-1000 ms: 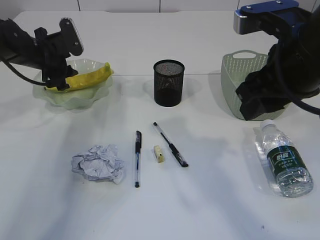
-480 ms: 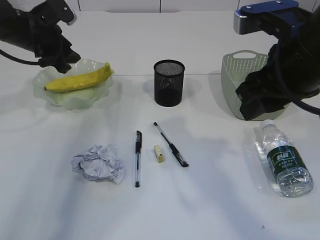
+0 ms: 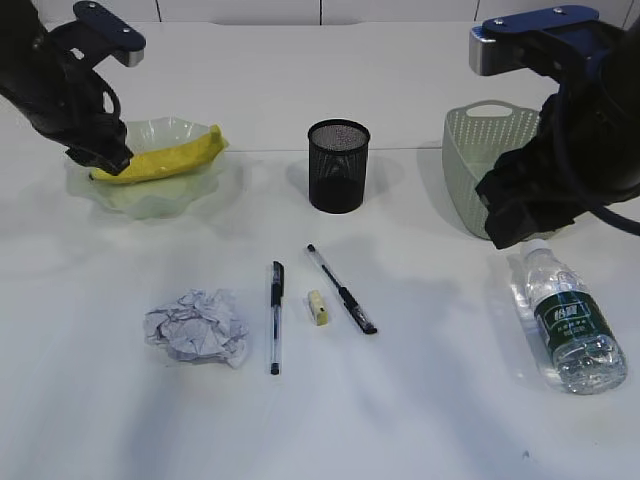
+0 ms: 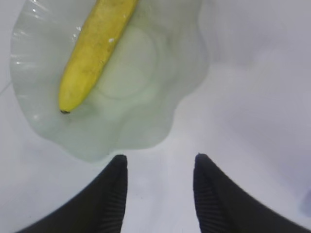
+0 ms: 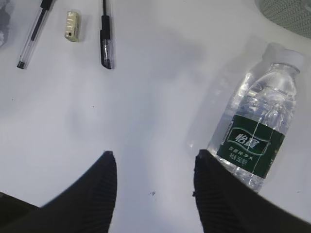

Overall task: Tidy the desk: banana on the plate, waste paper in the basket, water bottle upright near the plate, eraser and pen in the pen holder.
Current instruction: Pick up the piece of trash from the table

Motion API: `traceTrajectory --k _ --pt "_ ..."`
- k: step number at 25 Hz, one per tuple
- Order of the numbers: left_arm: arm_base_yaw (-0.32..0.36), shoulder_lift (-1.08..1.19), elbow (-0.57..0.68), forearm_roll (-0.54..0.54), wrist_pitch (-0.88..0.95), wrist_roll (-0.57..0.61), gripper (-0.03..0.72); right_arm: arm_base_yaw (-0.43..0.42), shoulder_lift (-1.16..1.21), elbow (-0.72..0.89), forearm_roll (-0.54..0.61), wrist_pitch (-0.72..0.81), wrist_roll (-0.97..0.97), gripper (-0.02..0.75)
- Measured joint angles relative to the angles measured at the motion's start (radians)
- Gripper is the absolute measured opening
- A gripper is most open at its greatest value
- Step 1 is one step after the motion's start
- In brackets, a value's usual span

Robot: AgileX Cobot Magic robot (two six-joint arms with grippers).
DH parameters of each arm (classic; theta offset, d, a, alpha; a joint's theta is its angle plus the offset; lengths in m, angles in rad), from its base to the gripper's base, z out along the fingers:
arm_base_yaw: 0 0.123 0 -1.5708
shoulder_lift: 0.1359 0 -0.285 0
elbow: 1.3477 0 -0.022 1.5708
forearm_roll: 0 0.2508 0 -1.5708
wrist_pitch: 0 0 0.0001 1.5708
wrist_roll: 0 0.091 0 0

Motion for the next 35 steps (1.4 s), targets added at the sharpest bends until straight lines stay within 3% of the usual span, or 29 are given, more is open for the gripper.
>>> traceTrajectory --k 5,13,20,24,29,35 --pt "-0.056 -0.029 0.000 -0.005 0.142 -0.132 0.310 0.000 0.000 0.000 0.000 0.002 0.000 0.384" --pt "-0.060 -0.055 0.006 -0.083 0.283 -0.268 0.346 0.000 0.000 0.000 0.023 0.031 0.000 0.384" --pt "-0.060 -0.200 0.195 -0.108 0.231 -0.337 0.412 0.000 0.000 0.000 0.093 0.033 0.000 0.384" --pt "-0.060 -0.309 0.340 -0.195 0.163 -0.346 0.442 0.000 0.000 0.000 0.114 0.035 0.000 0.384" --pt "-0.060 -0.399 0.432 -0.250 0.129 -0.341 0.449 0.000 0.000 0.000 0.117 0.035 0.000 0.384" --pt "-0.060 -0.406 0.478 -0.466 0.038 -0.338 0.450 0.000 0.000 0.000 0.119 0.035 0.000 0.384"
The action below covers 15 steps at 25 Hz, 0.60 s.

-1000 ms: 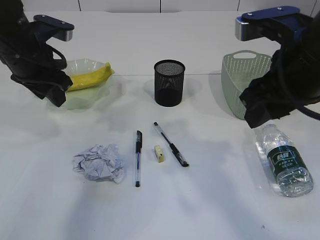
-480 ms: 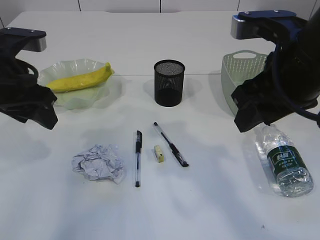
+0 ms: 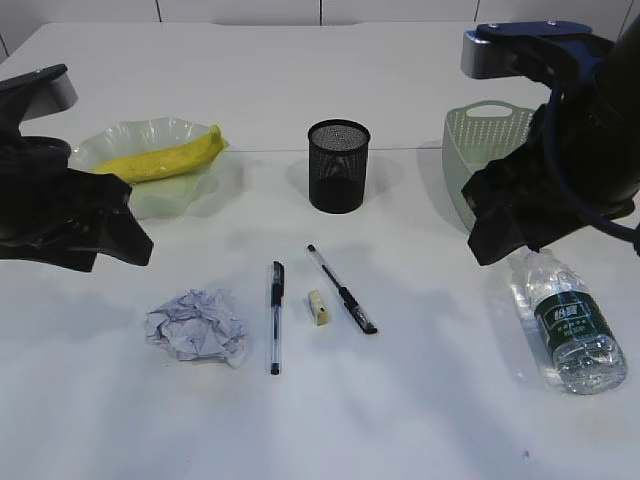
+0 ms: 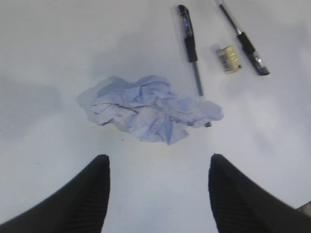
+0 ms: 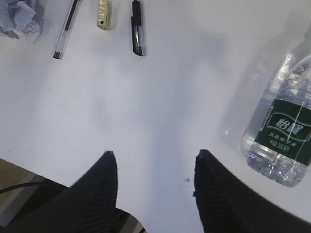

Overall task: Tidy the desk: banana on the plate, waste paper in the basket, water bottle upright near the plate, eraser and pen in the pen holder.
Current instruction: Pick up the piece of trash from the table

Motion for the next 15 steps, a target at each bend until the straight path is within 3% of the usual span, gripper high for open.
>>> traceTrajectory --k 6,15 --pt "0.000 0.074 0.011 -0.207 -0.069 -0.076 0.450 0.000 0.000 0.000 0.001 0.001 0.000 0.384" --pt "0.000 0.171 0.011 -0.224 -0.157 -0.352 0.450 0.000 0.000 0.000 0.001 0.001 0.000 0.384"
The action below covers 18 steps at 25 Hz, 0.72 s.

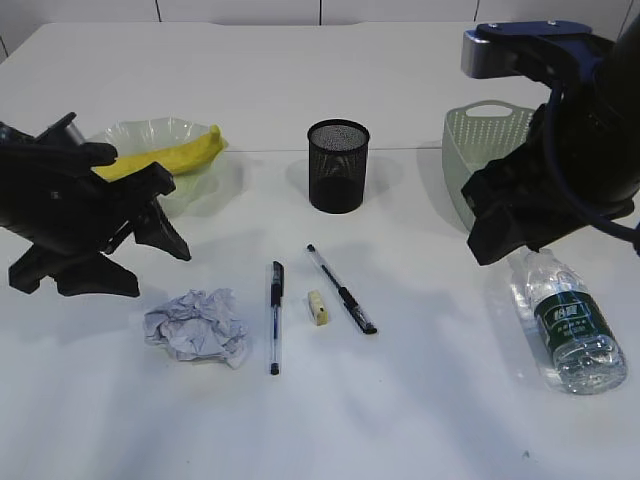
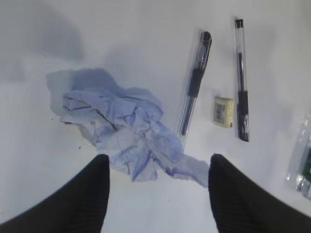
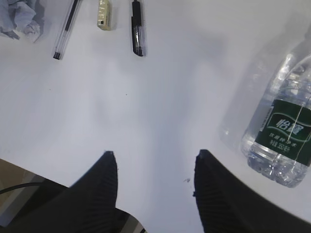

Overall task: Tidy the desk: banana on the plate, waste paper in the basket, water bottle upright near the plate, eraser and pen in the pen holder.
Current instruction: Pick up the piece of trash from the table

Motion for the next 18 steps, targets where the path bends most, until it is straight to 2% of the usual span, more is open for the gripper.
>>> traceTrajectory --k 7,14,18 --pt "0.000 0.053 0.000 -0.015 -0.033 -0.143 0.450 0.000 0.000 0.000 0.000 -0.002 0.000 0.384" --pt "0.000 0.116 0.000 -0.120 -0.023 -0.213 0.448 0.000 0.000 0.000 0.000 -0.013 0.000 0.384" --pt "0.000 0.146 0.000 -0.135 -0.040 -0.228 0.445 0.000 0.000 0.000 0.000 -0.015 0.000 0.385"
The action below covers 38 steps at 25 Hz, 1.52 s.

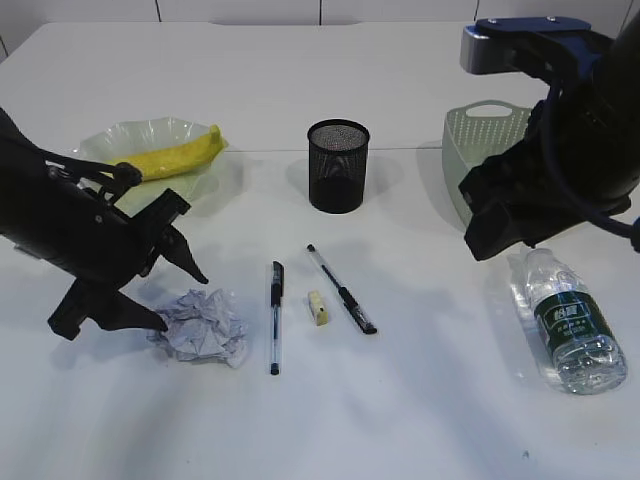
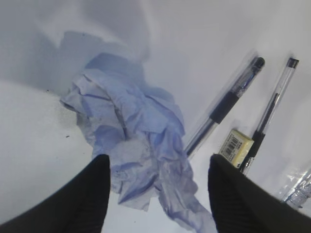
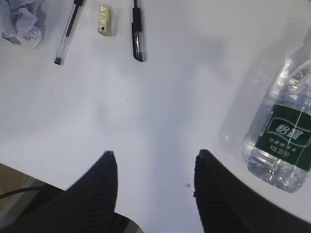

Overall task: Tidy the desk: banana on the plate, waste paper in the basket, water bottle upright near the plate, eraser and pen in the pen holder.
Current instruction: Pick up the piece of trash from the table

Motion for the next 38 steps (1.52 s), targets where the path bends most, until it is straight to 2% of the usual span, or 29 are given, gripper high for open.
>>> traceTrajectory --k 8,12,18,24,26,29,38 --pt "0.000 0.043 0.000 -0.032 -0.052 -0.017 0.442 0.000 0.000 0.000 0.000 -0.006 0.000 0.385" --pt "0.000 0.069 0.000 -0.038 -0.056 -0.021 0.417 0.000 0.000 0.000 0.000 -0.006 0.000 0.385" --pt "0.000 0.095 0.000 -0.040 -0.056 -0.021 0.317 0.000 0.000 0.000 0.000 -0.009 0.000 0.385" --pt "0.000 0.097 0.000 -0.041 -0.056 -0.021 0.144 0.000 0.000 0.000 0.000 -0.013 0.000 0.385" --pt "0.000 0.097 0.000 -0.041 -0.054 -0.021 0.108 0.000 0.000 0.000 0.000 -0.013 0.000 0.385" --pt "0.000 0.097 0.000 -0.041 -0.054 -0.012 0.076 0.000 0.000 0.000 0.000 -0.013 0.000 0.385" --pt "0.000 0.037 0.000 -0.041 -0.054 0.121 0.009 0.000 0.000 0.000 0.000 -0.013 0.000 0.385"
